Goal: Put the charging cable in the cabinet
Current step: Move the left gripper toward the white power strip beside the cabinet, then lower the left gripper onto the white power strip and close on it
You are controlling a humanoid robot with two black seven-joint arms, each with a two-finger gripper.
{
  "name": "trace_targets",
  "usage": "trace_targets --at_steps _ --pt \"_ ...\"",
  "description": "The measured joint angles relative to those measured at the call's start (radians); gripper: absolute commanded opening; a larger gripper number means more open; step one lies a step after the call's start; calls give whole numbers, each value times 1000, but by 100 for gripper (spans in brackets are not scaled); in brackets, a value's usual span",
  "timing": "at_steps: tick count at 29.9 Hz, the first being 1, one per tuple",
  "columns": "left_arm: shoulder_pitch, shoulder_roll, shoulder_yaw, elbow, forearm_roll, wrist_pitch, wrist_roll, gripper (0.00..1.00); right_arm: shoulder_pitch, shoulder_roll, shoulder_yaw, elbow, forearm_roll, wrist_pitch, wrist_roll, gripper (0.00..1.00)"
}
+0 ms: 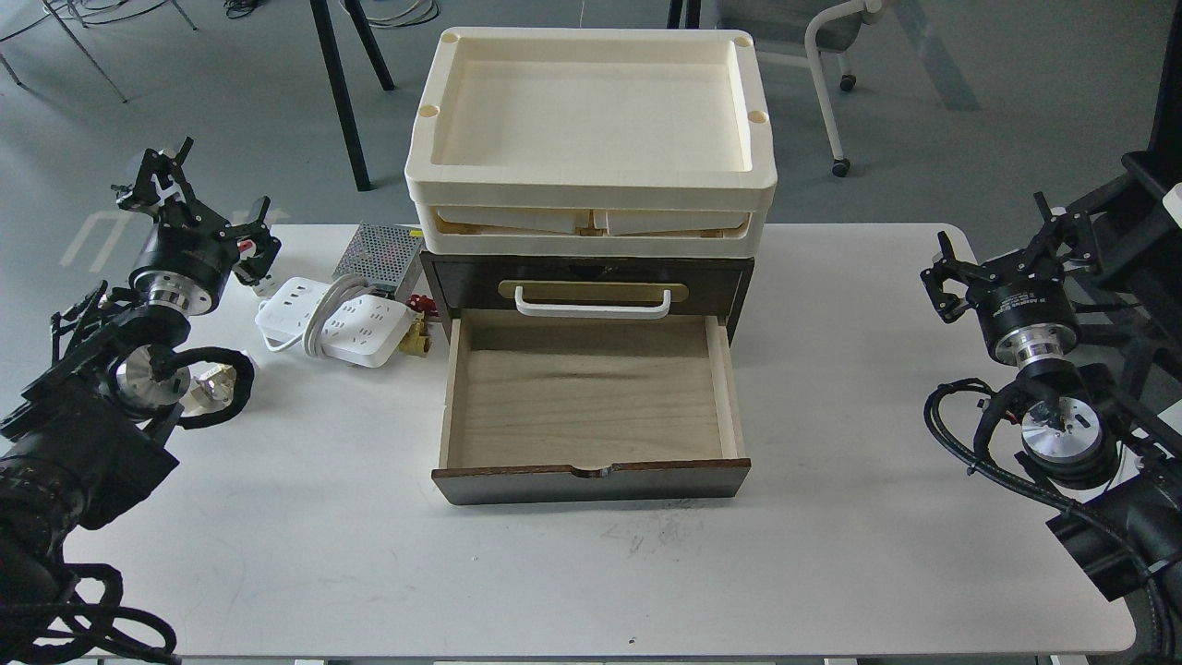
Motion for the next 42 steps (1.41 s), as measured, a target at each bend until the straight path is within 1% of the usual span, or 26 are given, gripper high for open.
trace_targets --at_steps 12,15,19,24,29,34,38,39,42 --pt "-17 15 -4 -9 0 0 1 99 0 0 0 -1 0 0 0 100" --pt "-21 51 6 -18 9 0 3 99 0 0 0 -2 0 0 0 100" --pt "-53 139 31 -56 60 0 4 99 0 0 0 -2 0 0 0 100" --pt "-135 238 66 -84 282 0 -1 99 1 -3 0 -3 0 0 0 100" --pt "-185 264 69 -87 521 0 -9 99 2 -3 0 -3 0 0 0 100" --pt "-197 272 84 -122 802 0 -12 99 3 -1 0 -2 0 0 0 100" --pt "-193 277 98 -166 1068 1 -37 99 2 0 0 -2 0 0 0 100" --pt "-187 277 100 -174 1131 11 -46 99 2 0 0 -2 0 0 0 100" --pt "-165 277 121 -182 1275 79 -66 99 2 0 0 -2 0 0 0 100"
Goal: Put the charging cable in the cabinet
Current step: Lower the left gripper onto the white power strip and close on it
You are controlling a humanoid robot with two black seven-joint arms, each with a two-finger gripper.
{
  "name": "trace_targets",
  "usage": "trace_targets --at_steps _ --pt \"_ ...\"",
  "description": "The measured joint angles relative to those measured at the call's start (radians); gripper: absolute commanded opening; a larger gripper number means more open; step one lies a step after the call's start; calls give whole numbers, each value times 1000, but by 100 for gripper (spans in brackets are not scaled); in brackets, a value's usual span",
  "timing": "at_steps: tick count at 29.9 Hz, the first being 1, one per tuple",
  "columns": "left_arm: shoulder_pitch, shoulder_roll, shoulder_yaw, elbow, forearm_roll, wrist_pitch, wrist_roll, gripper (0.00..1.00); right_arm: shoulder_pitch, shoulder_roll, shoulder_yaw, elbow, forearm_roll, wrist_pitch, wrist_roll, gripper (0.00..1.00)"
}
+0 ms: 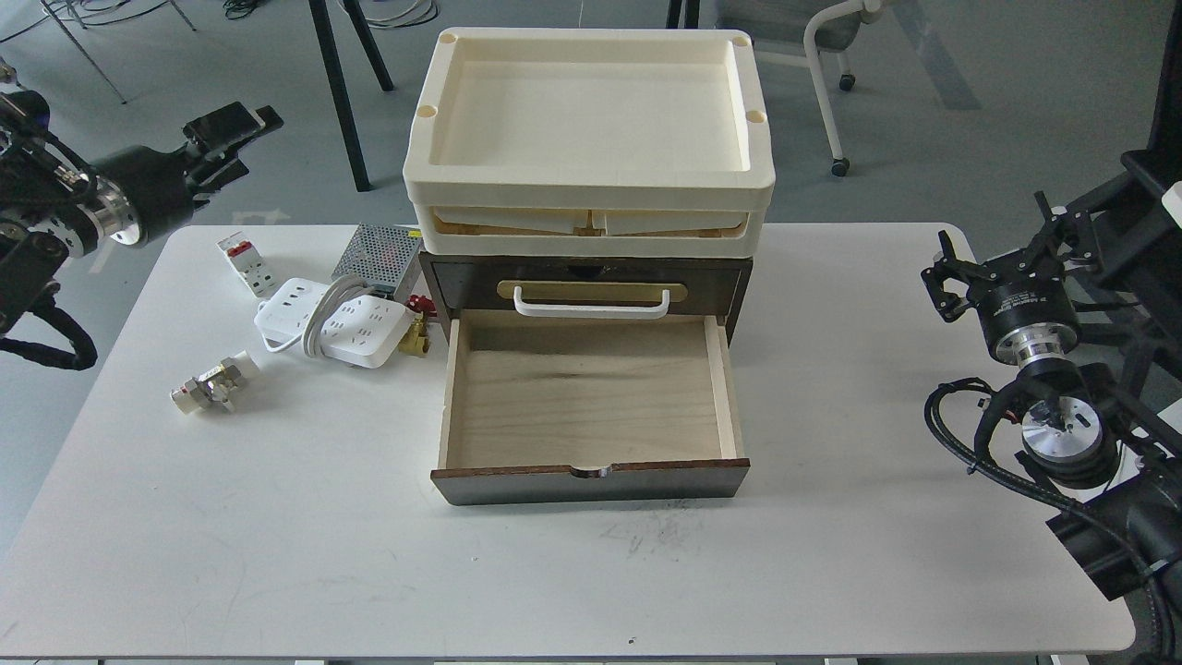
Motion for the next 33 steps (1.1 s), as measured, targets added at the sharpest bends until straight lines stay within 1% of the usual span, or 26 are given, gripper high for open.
trace_targets --at_steps 4,9,11,13,15,19,20,22,27,33 --pt "42 -2 97 1 107 115 -36 99 0 0 0 0 0 0 0 100" --pt "70 -14 286 8 129 284 -43 99 0 0 0 0 0 0 0 100" --pt "72 -19 356 8 128 355 -43 95 0 0 0 0 0 0 0 100" --pt "73 -31 404 9 127 406 -43 89 0 0 0 0 0 0 0 100" --pt "75 -54 438 9 128 448 -43 86 0 0 0 0 0 0 0 100" --pt "90 -86 530 9 147 520 -43 85 0 0 0 1 0 0 0 100" --pt "94 -89 551 9 149 534 -43 84 -1 0 0 2 0 0 0 100" --pt "96 -91 573 10 152 548 -43 78 -1 0 0 2 0 0 0 100" --pt "101 -97 600 34 156 556 -43 71 -2 2 0 2 0 0 0 100" --pt "101 -184 630 173 155 559 -43 66 -2 2 0 2 0 0 0 100"
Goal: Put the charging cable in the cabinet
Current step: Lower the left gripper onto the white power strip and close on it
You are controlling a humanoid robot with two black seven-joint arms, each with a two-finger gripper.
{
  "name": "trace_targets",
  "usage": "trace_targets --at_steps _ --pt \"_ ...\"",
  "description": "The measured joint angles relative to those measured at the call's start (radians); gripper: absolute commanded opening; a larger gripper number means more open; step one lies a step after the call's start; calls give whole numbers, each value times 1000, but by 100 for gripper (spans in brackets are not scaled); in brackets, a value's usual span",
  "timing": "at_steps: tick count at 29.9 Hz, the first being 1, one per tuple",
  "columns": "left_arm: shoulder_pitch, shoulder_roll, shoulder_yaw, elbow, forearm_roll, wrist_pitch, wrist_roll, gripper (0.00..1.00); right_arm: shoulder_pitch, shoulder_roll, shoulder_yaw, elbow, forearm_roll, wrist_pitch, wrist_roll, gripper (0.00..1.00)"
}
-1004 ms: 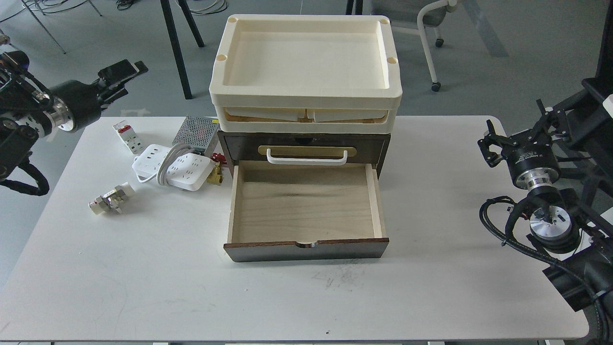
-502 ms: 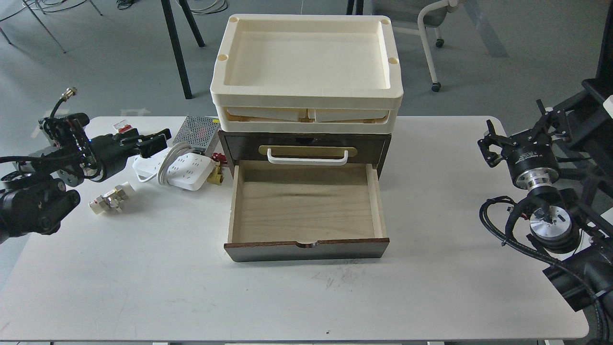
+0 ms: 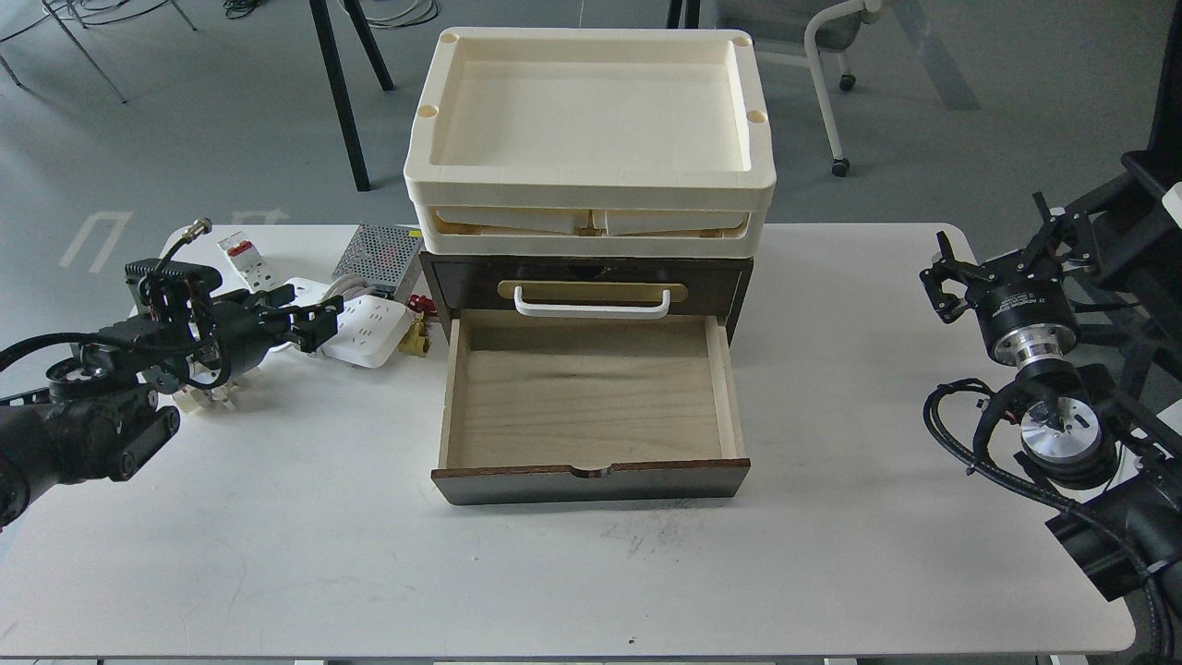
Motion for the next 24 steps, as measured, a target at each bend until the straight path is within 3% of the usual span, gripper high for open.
trace_targets --at_steps 9,15,17,19,24 --pt "0 -84 4 103 2 -1 0 56 0 0 0 0 0 0 0 100" --pt "0 -114 65 153 -3 -2 0 36 0 0 0 0 0 0 0 100" --pt "0 -116 77 159 -8 -1 0 23 0 0 0 0 0 0 0 100" --pt "0 -117 83 161 -9 0 0 17 0 0 0 1 0 0 0 100" --pt "1 -116 85 171 -5 0 0 10 0 0 0 1 0 0 0 100"
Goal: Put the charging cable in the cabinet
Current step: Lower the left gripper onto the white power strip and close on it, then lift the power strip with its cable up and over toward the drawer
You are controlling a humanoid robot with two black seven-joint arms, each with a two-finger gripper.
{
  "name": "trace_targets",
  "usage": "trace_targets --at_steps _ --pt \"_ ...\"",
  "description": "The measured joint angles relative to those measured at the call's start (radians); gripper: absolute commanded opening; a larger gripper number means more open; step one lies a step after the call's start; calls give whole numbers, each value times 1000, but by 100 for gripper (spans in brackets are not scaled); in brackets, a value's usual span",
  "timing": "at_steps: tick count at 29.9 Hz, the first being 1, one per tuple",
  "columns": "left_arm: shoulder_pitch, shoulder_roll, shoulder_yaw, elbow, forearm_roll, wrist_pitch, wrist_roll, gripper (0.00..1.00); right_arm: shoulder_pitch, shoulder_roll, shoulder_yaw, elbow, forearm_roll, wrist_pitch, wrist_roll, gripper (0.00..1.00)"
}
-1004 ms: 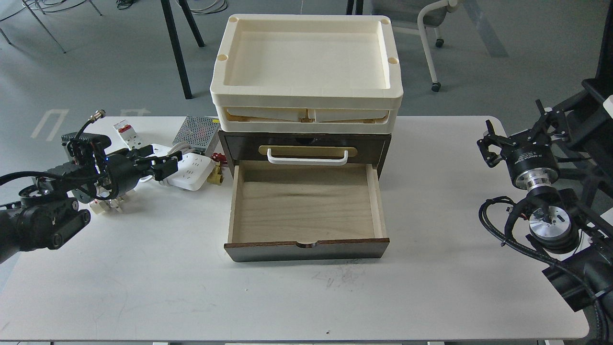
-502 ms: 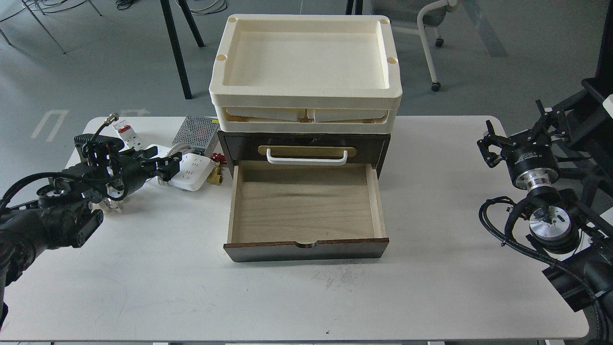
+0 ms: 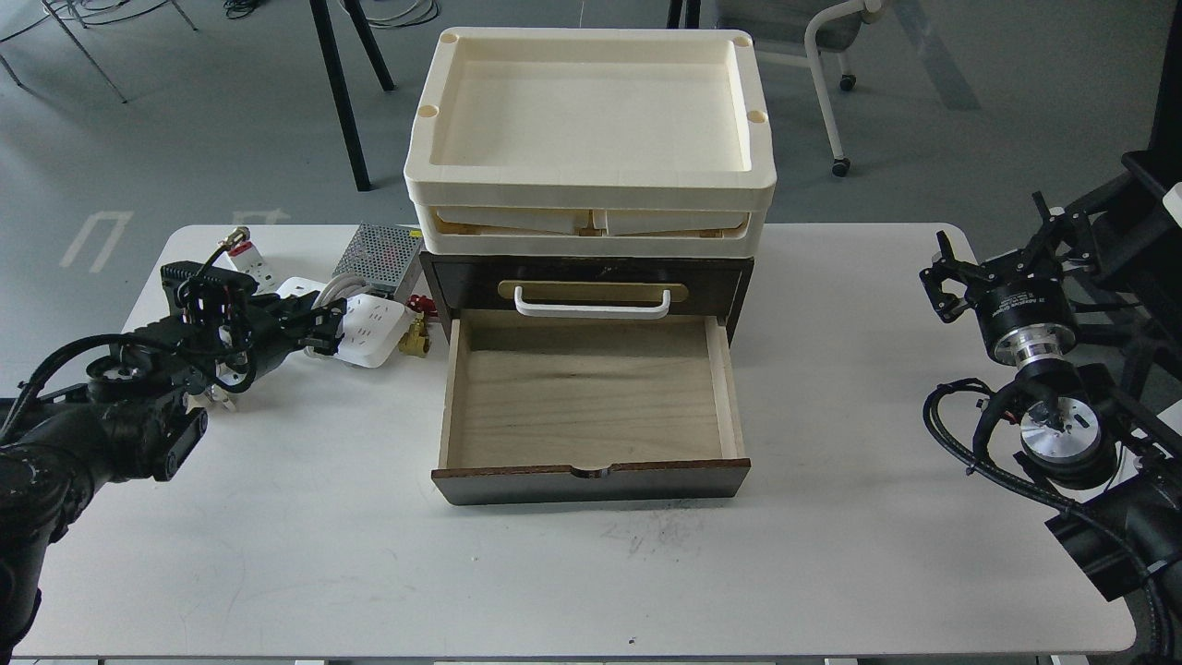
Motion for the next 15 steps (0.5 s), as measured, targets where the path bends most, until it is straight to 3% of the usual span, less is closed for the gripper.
trace_targets --at_steps 15 --pt "-47 29 -14 20 -46 -9 0 6 0 0 0 -1 0 0 0 100"
